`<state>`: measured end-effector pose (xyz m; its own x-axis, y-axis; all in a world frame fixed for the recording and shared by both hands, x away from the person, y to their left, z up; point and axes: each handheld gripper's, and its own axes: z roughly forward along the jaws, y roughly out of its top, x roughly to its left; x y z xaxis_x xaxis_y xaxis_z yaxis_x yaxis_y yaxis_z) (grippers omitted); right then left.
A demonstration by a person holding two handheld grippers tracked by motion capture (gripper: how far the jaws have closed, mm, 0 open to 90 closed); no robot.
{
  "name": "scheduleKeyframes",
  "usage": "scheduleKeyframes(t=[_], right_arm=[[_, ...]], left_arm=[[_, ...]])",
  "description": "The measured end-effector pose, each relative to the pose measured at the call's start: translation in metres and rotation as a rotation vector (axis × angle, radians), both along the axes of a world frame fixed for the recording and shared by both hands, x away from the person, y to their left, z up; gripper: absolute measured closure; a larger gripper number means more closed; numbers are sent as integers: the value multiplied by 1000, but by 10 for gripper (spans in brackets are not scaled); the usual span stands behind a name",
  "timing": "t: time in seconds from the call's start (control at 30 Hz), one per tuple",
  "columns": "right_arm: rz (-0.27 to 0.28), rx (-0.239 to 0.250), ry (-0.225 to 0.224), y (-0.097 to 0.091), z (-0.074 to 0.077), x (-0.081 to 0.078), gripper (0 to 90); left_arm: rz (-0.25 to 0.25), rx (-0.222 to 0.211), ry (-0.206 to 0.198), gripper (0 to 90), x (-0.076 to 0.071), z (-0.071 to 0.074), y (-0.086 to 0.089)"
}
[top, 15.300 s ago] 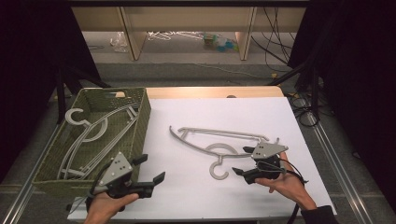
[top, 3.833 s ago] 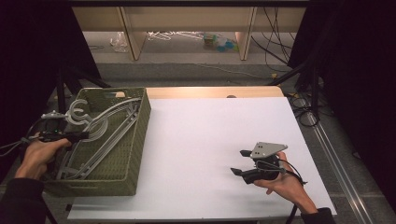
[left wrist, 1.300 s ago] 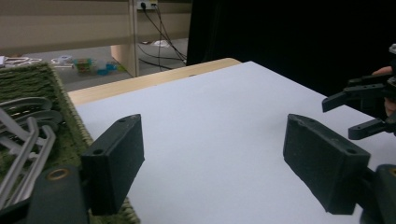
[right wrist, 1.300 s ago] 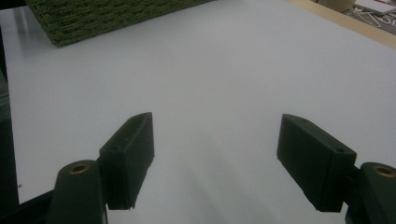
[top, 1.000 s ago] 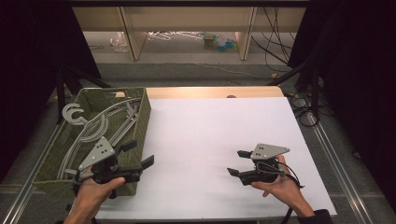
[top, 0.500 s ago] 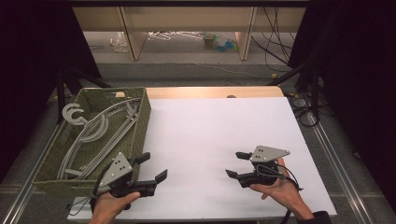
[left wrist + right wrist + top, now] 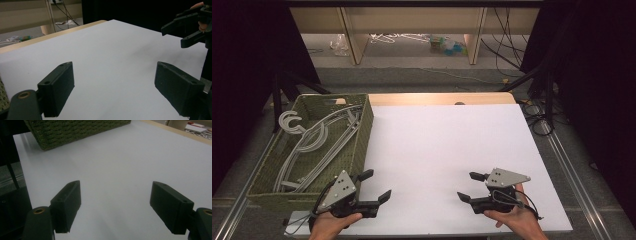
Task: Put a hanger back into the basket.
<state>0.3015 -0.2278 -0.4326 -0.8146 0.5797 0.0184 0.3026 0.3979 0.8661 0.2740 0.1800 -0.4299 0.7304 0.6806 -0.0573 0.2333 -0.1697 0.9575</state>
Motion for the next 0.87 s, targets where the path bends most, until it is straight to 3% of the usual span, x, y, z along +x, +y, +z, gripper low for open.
scheduleKeyframes(t=[0.23, 0.27, 0.43, 0.47, 0.87], right_arm=[[-28, 12, 9, -4, -2, -13, 224], [-34, 15, -10, -5, -2, -13, 220], [-35, 15, 14, -4, -3, -15, 200], [-35, 13, 12, -4, -4, -15, 201], [-38, 22, 0, -4, -3, -15, 198]], left_arm=[[1, -25, -3, 159, -5, 0, 3], [5, -23, -7, 159, -5, 1, 4], [12, -44, -8, 159, -3, 0, 5], [8, -24, -14, 159, -3, 1, 6], [14, -36, 3, 159, -3, 1, 6]])
